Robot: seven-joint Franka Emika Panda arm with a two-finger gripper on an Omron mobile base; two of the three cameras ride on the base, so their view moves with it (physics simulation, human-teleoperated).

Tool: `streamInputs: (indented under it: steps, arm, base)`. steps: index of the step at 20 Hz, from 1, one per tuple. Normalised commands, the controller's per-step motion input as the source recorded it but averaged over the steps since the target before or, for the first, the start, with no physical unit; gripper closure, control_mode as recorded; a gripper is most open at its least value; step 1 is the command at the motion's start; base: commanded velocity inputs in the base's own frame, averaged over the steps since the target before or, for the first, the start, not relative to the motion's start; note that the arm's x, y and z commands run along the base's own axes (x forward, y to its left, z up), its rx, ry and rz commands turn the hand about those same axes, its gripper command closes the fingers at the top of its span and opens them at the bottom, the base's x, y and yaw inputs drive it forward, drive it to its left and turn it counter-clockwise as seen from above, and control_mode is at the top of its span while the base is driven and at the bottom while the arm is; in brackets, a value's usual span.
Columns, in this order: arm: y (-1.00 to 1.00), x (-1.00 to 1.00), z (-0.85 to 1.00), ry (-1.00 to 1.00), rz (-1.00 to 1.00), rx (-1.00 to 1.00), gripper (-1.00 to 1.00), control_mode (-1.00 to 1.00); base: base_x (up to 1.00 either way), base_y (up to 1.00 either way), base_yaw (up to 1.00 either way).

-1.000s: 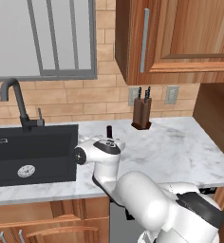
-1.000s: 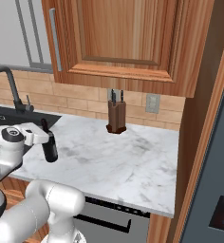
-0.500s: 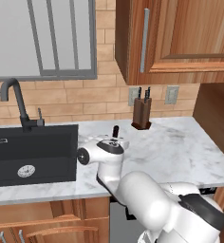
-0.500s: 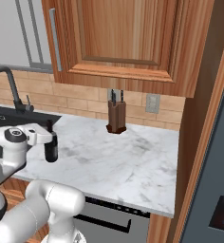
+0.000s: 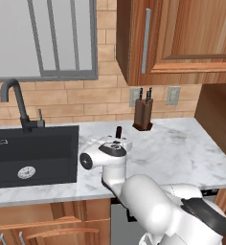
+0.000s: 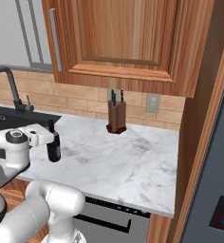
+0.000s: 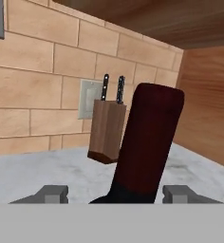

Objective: There is a wine glass and glass cup on the dining counter. Place the wine bottle next to the wine glass and the juice bottle next to the glass cup.

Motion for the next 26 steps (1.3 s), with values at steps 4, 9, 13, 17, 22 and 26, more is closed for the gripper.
streamInputs:
  steps: [4,9,13,17,22,26]
  arm:
    - [0.01,-0.13,0.12,-0.11,0.0,0.0,1.0,-1.0]
    - [0.03,-0.38,0.38,-0.02,0.0,0.0,1.0,-1.0]
    - [0.0,-0.47,0.41,0.02,0.0,-0.01,1.0,-1.0]
    - [0.0,-0.43,0.31,0.06,0.0,-0.06,1.0,-1.0]
    - [-0.04,-0.38,0.14,0.03,0.0,-0.07,1.0,-1.0]
    - [-0.09,-0.42,0.04,-0.01,0.0,-0.03,1.0,-1.0]
  base:
    - [0.0,0.0,0.0]
    - [0.0,0.0,0.0]
    - [0.0,0.0,0.0]
    - [0.0,0.0,0.0]
    - [0.0,0.0,0.0]
    - [0.0,0.0,0.0]
